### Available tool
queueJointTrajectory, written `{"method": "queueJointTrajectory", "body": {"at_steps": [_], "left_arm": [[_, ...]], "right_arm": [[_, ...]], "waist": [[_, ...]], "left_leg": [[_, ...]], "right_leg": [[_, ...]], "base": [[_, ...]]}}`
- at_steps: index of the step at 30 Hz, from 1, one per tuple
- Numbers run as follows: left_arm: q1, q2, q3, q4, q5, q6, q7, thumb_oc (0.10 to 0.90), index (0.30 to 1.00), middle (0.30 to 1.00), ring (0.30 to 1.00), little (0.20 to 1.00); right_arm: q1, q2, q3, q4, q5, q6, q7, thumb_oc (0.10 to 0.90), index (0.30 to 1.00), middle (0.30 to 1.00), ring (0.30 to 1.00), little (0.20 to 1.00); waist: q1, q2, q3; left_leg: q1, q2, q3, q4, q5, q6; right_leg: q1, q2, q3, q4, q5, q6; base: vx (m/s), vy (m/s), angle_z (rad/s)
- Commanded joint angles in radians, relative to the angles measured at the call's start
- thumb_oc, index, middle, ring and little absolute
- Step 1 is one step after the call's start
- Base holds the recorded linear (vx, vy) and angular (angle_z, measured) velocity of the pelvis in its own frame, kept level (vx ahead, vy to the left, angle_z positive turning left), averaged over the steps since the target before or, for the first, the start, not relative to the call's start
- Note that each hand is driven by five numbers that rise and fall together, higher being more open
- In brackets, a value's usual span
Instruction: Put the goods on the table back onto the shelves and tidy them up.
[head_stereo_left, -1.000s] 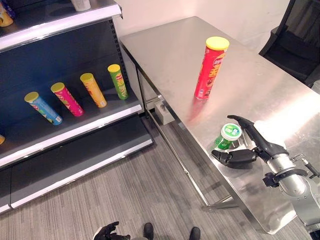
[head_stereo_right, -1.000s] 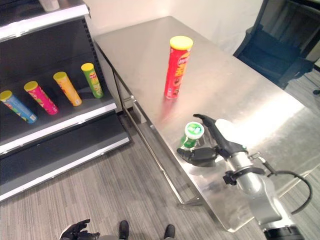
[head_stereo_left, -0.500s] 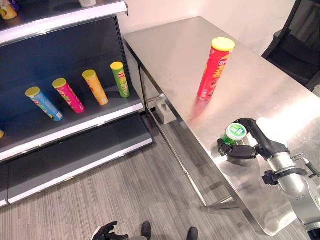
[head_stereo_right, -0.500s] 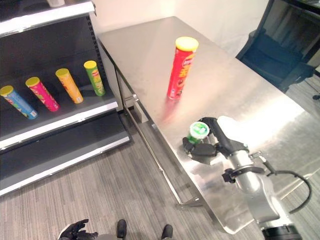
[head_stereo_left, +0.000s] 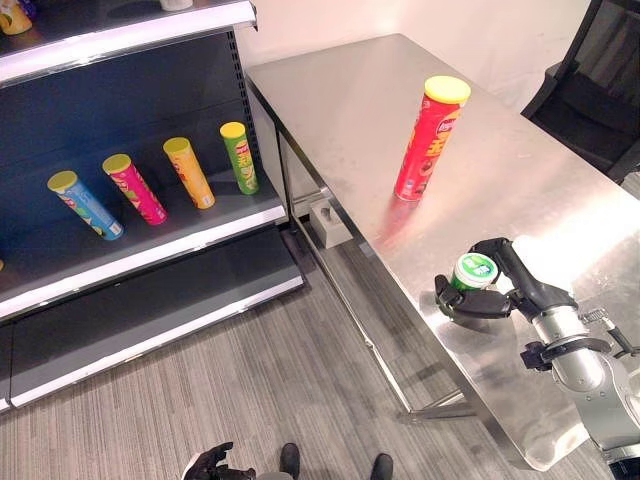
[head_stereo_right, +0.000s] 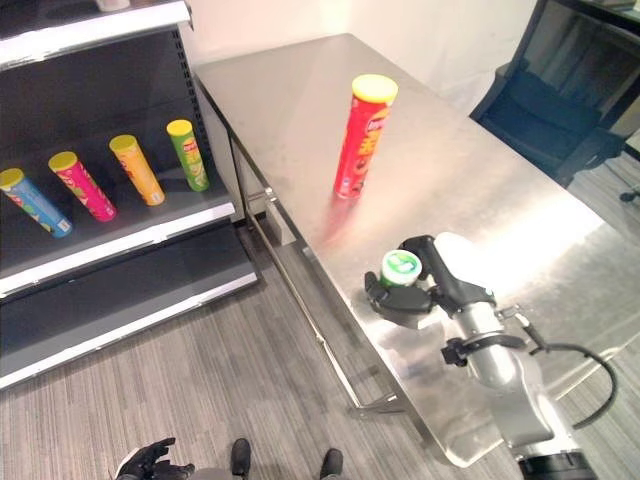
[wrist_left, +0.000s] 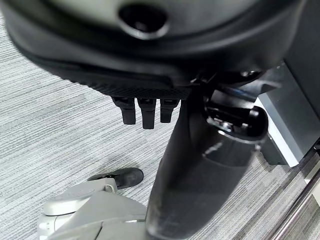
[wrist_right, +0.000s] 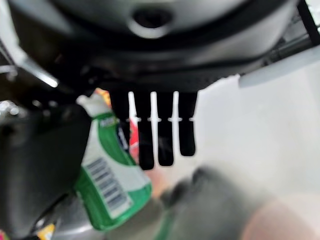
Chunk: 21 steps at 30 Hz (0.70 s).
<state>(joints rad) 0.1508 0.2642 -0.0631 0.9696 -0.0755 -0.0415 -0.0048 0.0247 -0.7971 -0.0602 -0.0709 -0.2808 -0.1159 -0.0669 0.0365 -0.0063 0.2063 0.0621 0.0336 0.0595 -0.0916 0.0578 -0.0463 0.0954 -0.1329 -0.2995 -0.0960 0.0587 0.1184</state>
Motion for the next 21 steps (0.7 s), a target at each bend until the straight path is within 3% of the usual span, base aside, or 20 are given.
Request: {"method": "queueJointTrajectory", "body": {"at_steps": [1, 2, 7, 12, 21], "left_arm": [[-0.037, 0.054, -0.009, 0.014, 0.02, -0.023, 0.006, 0.8, 0.9, 0.9, 0.9, 0.9], [-0.039, 0.061, -0.008, 0.014, 0.015, -0.025, -0.002, 0.8, 0.9, 0.9, 0.9, 0.9], [-0.035, 0.067, -0.01, 0.011, 0.003, -0.028, -0.016, 0.8, 0.9, 0.9, 0.9, 0.9], [-0.031, 0.073, -0.029, 0.01, -0.025, -0.032, -0.034, 0.8, 0.9, 0.9, 0.9, 0.9], [-0.013, 0.071, -0.035, 0.012, -0.045, -0.03, -0.05, 0.8, 0.9, 0.9, 0.9, 0.9]], "right_arm": [[-0.126, -0.073, -0.107, -0.165, 0.14, -0.056, -0.039, 0.4, 0.3, 0.3, 0.3, 0.3], [-0.156, -0.099, -0.134, -0.183, 0.217, -0.07, -0.028, 0.4, 0.3, 0.3, 0.3, 0.3], [-0.213, -0.14, -0.162, -0.19, 0.32, -0.087, -0.021, 0.4, 0.3, 0.3, 0.3, 0.3], [-0.349, -0.182, -0.165, -0.166, 0.503, -0.121, -0.024, 0.4, 0.3, 0.3, 0.3, 0.3], [-0.415, -0.187, -0.157, -0.161, 0.621, -0.151, -0.011, 0.4, 0.3, 0.3, 0.3, 0.3]], "waist": [[0.018, -0.022, -0.061], [0.02, -0.026, -0.068], [0.025, -0.029, -0.081], [0.046, -0.038, -0.102], [0.076, -0.04, -0.104]], "left_leg": [[0.04, 0.05, 0.069, 0.004, -0.088, -0.035], [0.042, 0.053, 0.069, 0.004, -0.088, -0.039], [0.045, 0.059, 0.068, 0.004, -0.086, -0.046], [0.041, 0.084, 0.049, 0.004, -0.069, -0.068], [0.019, 0.126, 0.006, 0.004, -0.033, -0.101]], "right_leg": [[0.034, -0.054, -0.002, 0.009, -0.032, 0.073], [0.037, -0.051, -0.001, 0.009, -0.036, 0.071], [0.044, -0.045, -0.006, 0.009, -0.042, 0.068], [0.055, -0.024, -0.018, 0.009, -0.059, 0.054], [0.062, 0.022, -0.044, 0.009, -0.088, 0.028]], "base": [[-0.02, -0.043, 0.0], [-0.02, -0.04, 0.0], [-0.01, -0.035, 0.02], [-0.02, -0.114, 0.07], [-0.03, -0.105, 0.15]]}}
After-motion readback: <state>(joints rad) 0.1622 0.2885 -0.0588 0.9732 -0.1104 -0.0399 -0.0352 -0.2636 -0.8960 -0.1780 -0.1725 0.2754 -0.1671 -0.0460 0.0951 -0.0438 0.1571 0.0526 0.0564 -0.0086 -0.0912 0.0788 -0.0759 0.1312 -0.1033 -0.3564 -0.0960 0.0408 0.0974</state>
